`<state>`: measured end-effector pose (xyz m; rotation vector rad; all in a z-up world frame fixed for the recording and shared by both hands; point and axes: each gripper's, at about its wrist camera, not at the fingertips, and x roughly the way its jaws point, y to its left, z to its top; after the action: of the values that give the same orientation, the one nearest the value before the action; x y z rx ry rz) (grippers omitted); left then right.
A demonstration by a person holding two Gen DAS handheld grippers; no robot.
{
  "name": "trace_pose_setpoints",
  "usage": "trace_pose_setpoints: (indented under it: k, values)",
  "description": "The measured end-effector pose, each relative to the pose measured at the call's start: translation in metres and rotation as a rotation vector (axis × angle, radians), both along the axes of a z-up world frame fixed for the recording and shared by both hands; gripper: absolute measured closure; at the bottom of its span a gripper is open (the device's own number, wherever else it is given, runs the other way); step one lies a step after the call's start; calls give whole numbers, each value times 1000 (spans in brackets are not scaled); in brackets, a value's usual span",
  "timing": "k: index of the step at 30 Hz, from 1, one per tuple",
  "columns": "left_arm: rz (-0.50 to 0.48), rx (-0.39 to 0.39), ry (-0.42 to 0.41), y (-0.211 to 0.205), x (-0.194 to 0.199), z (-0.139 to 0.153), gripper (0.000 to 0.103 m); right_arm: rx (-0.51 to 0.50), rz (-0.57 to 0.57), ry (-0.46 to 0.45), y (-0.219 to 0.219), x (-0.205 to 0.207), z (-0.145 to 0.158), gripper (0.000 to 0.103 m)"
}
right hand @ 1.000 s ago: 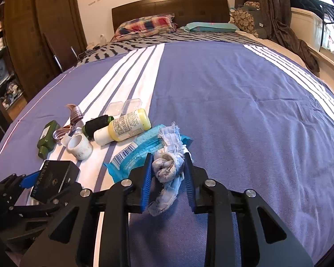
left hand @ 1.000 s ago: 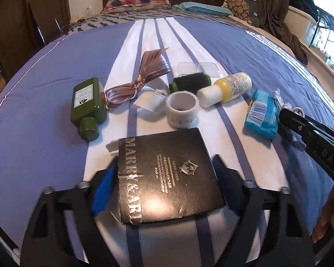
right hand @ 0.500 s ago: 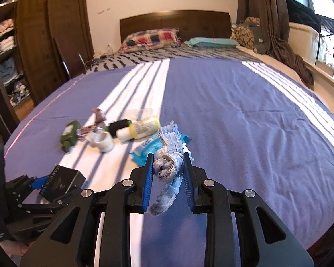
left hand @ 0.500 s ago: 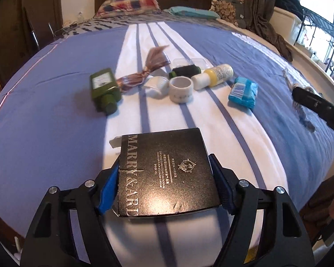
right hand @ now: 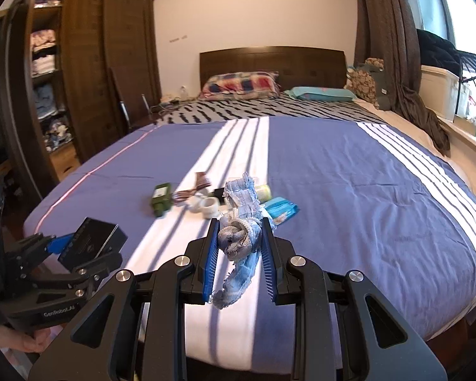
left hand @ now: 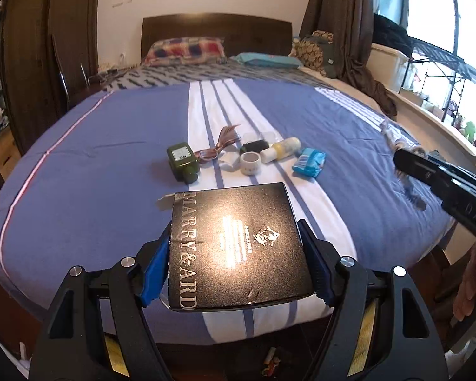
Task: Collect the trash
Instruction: 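Carry the card box and wrapper down over the black bin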
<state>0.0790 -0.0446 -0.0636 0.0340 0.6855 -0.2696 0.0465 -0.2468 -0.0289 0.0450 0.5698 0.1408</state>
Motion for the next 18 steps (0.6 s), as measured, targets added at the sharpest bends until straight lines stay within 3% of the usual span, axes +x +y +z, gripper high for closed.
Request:
trace_pose_setpoints:
  k: [8,18]
  values:
    - [-21,1,-24,10,-47,1,33,28,47,14,12,-41,-9,77]
    - [-36,6,43,17,-82,-38,33,91,78,116,13,-72,-52,77]
